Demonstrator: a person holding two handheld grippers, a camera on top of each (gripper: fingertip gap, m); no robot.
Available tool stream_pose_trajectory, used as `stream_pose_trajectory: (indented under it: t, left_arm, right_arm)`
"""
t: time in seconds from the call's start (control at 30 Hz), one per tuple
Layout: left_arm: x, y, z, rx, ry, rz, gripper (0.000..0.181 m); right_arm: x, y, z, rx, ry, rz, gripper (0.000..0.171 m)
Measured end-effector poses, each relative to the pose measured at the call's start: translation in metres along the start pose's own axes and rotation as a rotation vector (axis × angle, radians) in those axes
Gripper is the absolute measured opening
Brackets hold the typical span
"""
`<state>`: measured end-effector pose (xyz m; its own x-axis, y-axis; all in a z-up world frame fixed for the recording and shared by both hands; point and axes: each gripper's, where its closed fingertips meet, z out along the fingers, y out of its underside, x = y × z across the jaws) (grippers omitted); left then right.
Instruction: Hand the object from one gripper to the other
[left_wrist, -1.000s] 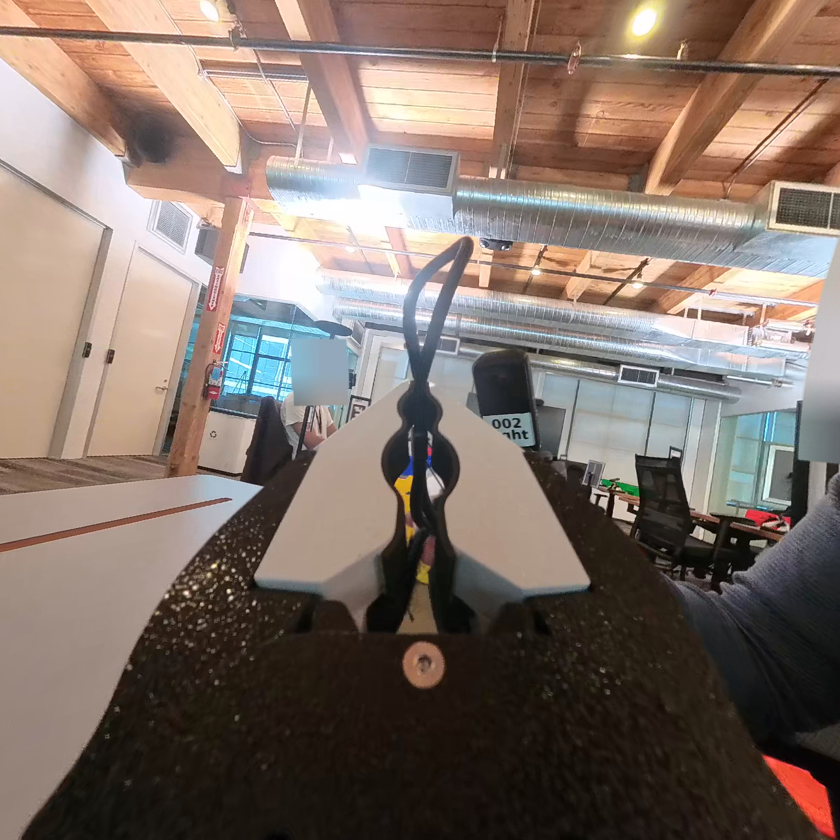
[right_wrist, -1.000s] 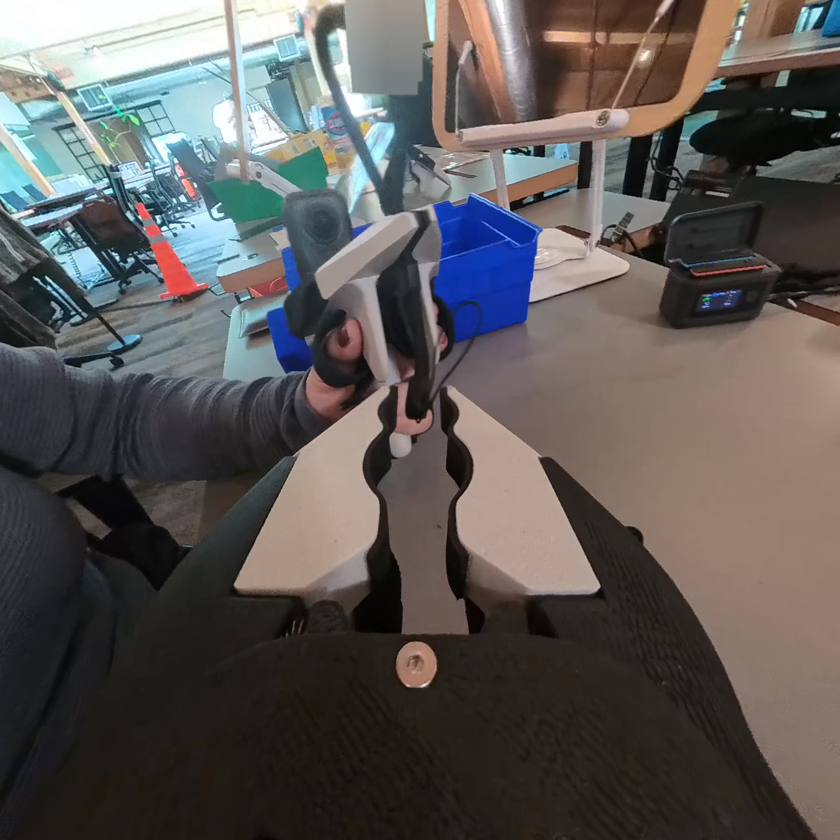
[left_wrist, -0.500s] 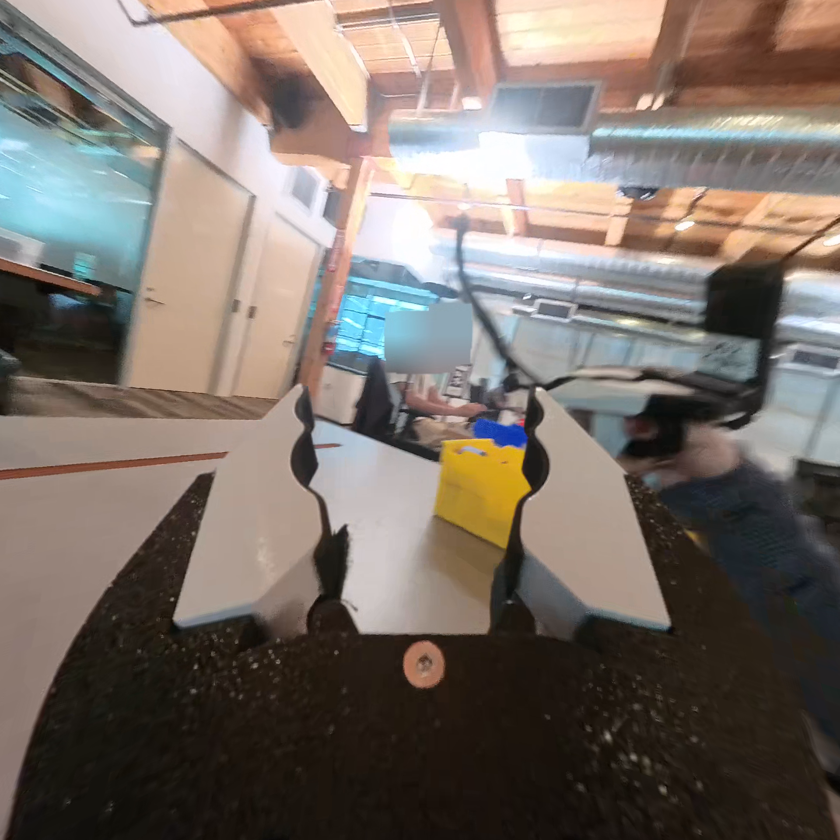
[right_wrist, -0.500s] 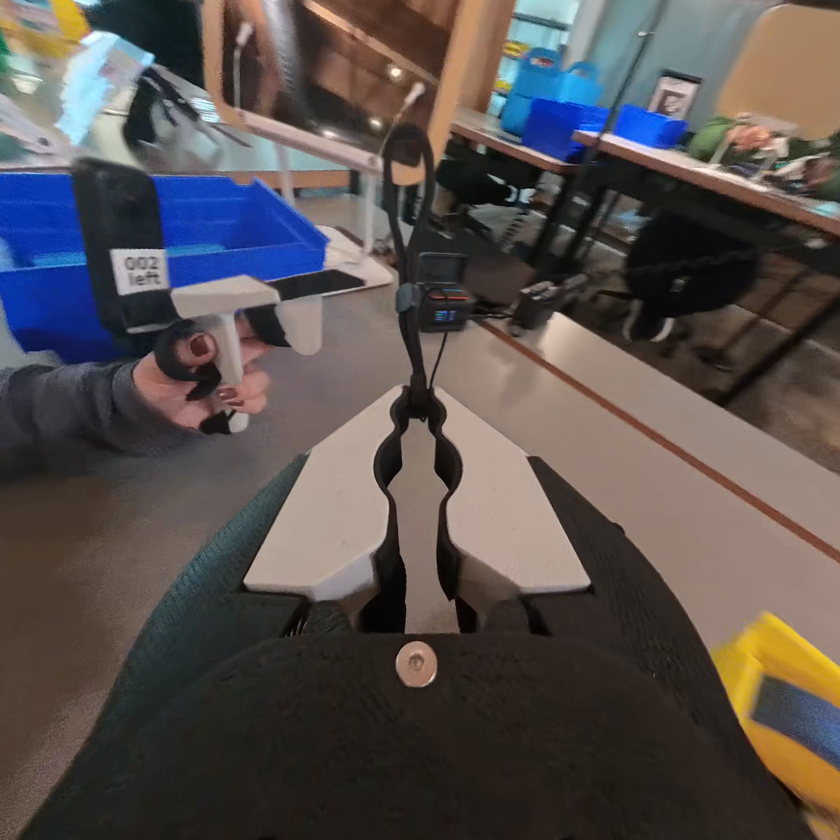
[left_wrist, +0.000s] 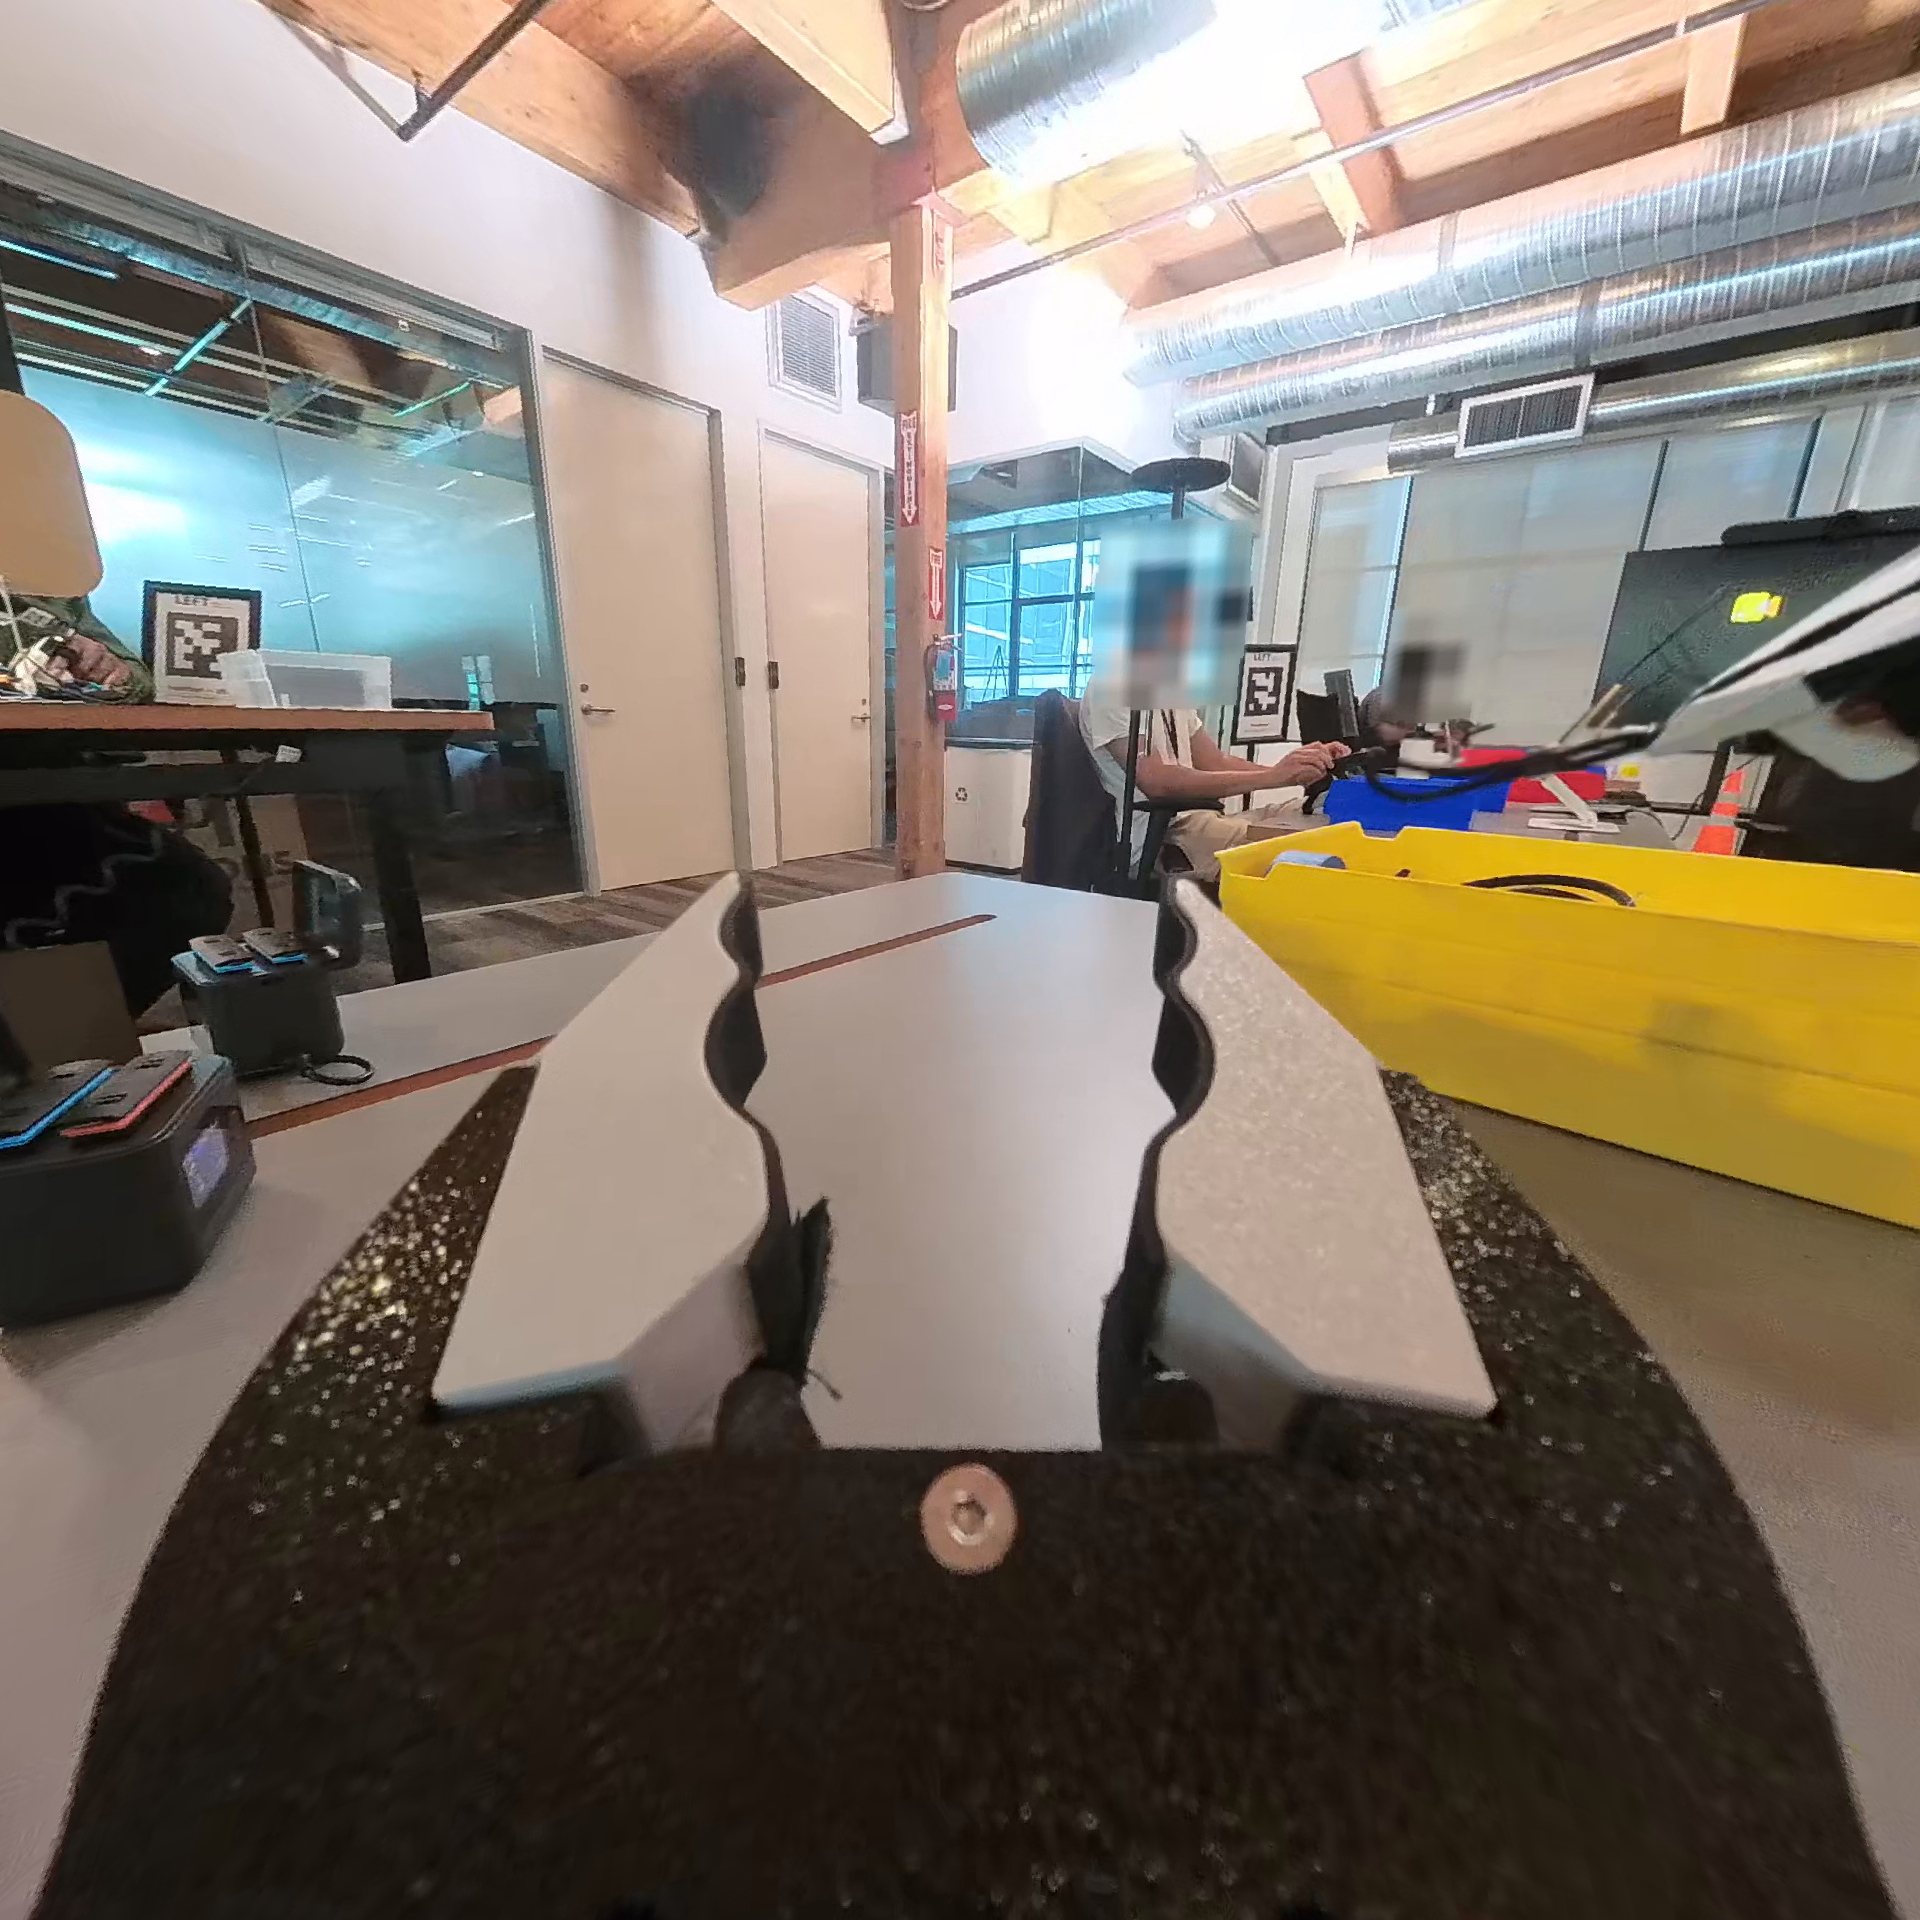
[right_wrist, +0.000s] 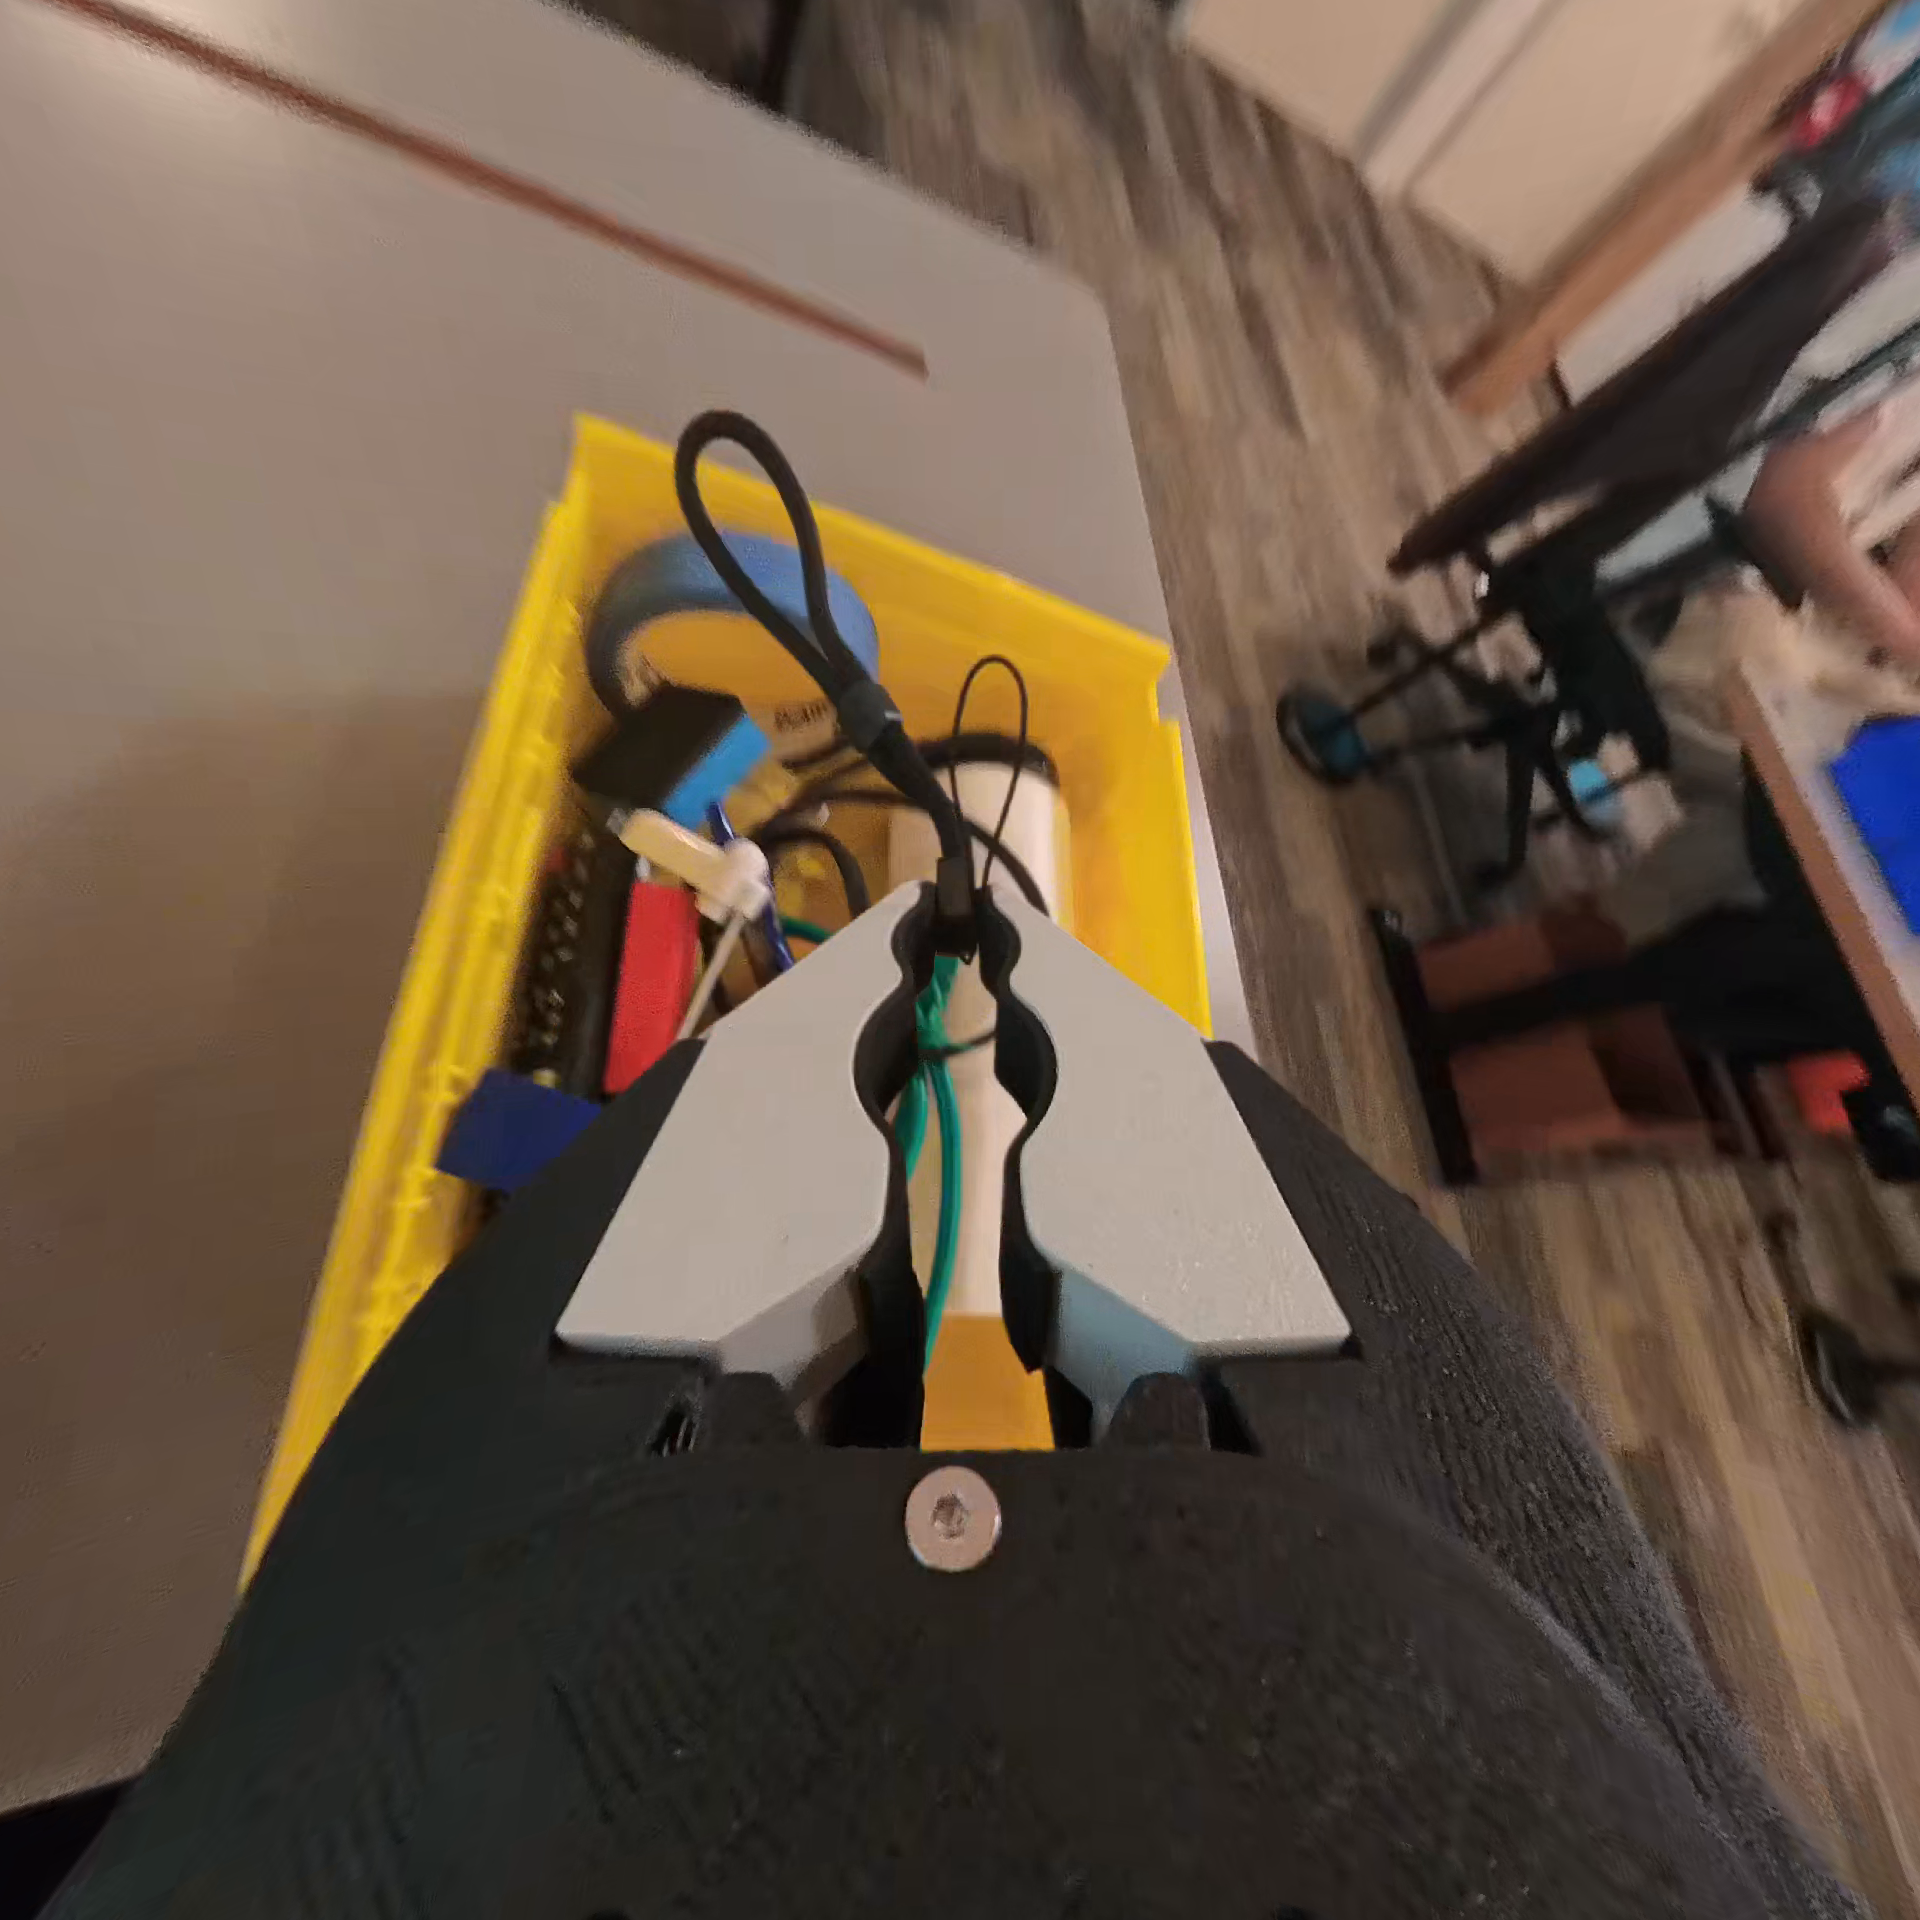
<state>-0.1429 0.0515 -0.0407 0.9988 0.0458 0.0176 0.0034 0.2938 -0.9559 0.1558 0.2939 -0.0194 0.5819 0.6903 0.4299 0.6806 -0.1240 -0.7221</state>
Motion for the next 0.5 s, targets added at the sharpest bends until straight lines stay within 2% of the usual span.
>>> stream_pose_trajectory:
  t: [0.1,0.23,0.33,0.43,0.5]
  left_arm:
    - [-0.001,0.002,0.001,-0.01,0.002,-0.011,0.073]
    - [-0.004,0.003,0.0,-0.01,-0.004,-0.04,0.073]
    - [-0.006,0.004,0.001,-0.015,-0.005,-0.058,0.073]
    - [-0.006,0.005,0.001,-0.022,-0.006,-0.052,0.071]
    - [-0.008,0.006,0.001,-0.03,-0.034,-0.031,0.072]
  right_arm:
    - [0.005,0.022,0.019,-0.124,0.028,0.017,0.01]
    - [0.005,0.009,0.018,-0.09,0.093,-0.022,0.036]
    - [-0.017,-0.03,0.008,0.087,0.038,-0.037,0.042]
    - [-0.074,-0.09,-0.015,0.395,-0.138,-0.077,0.043]
    - [-0.11,-0.121,-0.03,0.562,-0.19,-0.118,0.043]
